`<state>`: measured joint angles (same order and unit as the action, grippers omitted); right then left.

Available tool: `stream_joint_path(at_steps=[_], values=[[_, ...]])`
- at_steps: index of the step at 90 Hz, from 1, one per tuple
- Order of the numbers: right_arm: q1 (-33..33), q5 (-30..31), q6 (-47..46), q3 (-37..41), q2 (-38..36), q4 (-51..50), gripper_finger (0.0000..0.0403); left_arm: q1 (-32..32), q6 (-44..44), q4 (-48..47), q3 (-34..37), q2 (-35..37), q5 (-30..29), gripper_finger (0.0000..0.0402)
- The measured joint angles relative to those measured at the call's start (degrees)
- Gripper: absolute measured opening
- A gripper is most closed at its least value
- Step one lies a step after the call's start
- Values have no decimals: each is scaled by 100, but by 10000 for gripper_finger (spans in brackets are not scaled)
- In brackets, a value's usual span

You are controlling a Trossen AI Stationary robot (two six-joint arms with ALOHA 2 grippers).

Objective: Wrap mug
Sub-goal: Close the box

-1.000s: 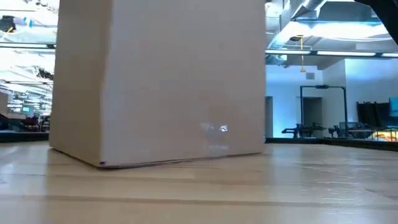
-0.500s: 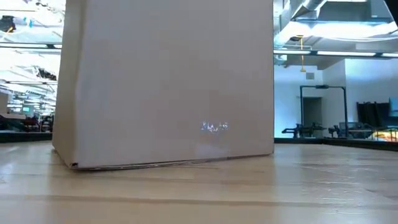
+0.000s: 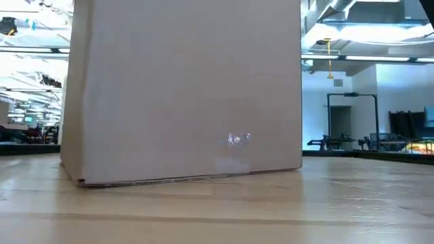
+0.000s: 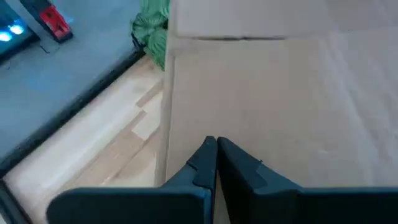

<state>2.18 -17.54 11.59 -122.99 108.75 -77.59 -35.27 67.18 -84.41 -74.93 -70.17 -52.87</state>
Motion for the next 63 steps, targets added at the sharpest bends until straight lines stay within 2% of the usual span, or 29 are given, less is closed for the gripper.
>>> stream_joint_path(at_steps=[12, 27, 44, 53, 63], values=[[-263, 53, -296, 203, -6, 293, 122, 166, -119, -585, -88, 220, -130, 0], [-603, 233, -756, 215, 3, 904, 122, 567, -915, -600, -88, 863, -202, 0], [-640, 271, -837, 95, 18, 1886, 122, 792, -1062, -586, -88, 1558, -239, 0], [-511, 271, -900, 6, 15, 2588, 122, 794, -1199, -516, -218, 1777, 53, 0], [-366, 253, -1198, -2, 15, 3604, 122, 792, -1541, -325, -760, 1820, 699, 0]])
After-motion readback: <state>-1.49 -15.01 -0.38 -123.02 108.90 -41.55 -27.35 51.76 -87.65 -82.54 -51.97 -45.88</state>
